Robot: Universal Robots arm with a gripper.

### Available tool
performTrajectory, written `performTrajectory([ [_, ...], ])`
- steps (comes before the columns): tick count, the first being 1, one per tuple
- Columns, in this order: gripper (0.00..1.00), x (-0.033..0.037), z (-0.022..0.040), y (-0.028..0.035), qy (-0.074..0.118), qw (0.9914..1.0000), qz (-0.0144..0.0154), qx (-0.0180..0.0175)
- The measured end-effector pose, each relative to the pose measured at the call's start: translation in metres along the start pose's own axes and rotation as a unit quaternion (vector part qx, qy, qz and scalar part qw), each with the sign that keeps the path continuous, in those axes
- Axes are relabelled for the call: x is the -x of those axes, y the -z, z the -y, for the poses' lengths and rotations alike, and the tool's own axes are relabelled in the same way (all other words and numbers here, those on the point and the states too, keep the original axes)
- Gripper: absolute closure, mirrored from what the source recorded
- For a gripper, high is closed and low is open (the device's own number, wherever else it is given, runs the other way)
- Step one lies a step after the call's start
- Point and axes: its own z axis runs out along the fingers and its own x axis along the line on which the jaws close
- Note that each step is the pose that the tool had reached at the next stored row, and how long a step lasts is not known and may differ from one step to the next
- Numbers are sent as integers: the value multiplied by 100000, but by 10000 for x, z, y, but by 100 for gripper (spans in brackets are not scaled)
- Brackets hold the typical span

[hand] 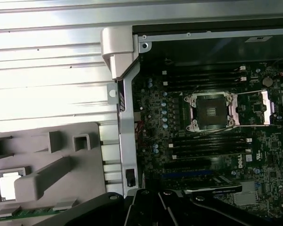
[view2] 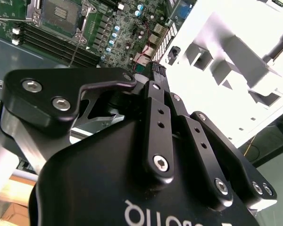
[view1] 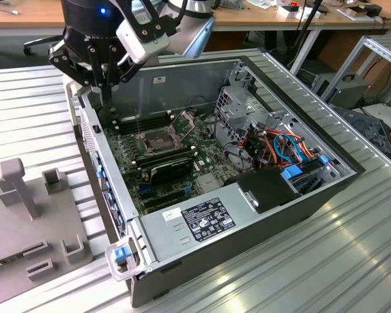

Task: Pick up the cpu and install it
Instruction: 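Reach for the cpu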

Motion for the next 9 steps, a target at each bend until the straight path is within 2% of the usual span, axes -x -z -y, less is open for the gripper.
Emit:
performTrajectory([
  [9,89,-79,6,2,-3,100000,1,4],
])
